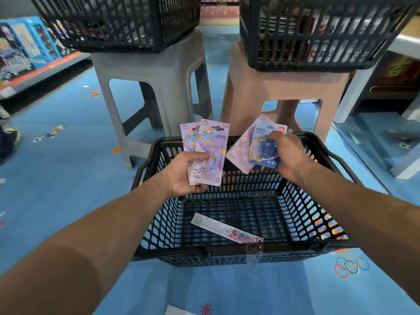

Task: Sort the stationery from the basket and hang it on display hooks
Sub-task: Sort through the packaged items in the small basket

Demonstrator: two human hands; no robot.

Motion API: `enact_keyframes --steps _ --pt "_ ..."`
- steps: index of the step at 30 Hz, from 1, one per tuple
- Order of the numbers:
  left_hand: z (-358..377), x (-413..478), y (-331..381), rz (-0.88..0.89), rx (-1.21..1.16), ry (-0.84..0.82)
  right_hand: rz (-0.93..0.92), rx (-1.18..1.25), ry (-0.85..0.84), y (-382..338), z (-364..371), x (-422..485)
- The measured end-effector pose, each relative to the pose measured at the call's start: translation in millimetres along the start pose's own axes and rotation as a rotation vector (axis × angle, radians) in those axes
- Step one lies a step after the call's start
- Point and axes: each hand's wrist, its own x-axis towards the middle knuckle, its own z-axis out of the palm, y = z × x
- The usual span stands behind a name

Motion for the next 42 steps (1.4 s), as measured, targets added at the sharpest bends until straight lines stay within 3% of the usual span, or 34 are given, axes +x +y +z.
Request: enact_keyframes --steps 2,6,10,17,22,26,30,36,39,42 --pt "-6.1 -0.1 -0.5 0.004 0.029 0.054 -0.025 -0.03 -0.012 -5.9 -3.2 -2.6" --pt "0.3 1.7 -4.3 -0.017 0.107 0.112 0.102 -0.105 -0.304 2.1 12.1 -23.8" --pt "17.4 5.5 -6.7 -0.07 0.046 0.037 0.119 -0.057 -0.37 14.0 38.1 -30.9" --pt "23.3 -1.0 -4.8 -0.058 0.023 0.035 0.136 -0.01 -0.322 21.5 47.3 -27.4" --pt "25.4 -7.1 -4.4 -0.068 0.059 -0.079 0.158 0.052 -0.279 26.3 46.7 -26.8" --pt "19.4 -3.4 -14.0 -0.102 0.207 0.004 0.243 0.003 -0.355 35.7 36.1 -23.8" --pt "8.1 0.0 -19.9 -0.198 0.309 0.007 0.324 -0.09 -0.277 49.8 20.4 -14.3" --pt "6.6 18.3 -25.9 -0.224 0.186 0.082 0.424 -0.041 -0.181 66.5 22.2 -2.3" --pt "-1.8 25.0 -34.2 -0.311 0.304 0.095 0.415 -0.207 -0.041 71.7 8.7 11.1" --pt "-12.9 29.6 -44.0 -0.439 0.423 0.05 0.372 -0.826 -0.12 83.3 -13.9 28.6"
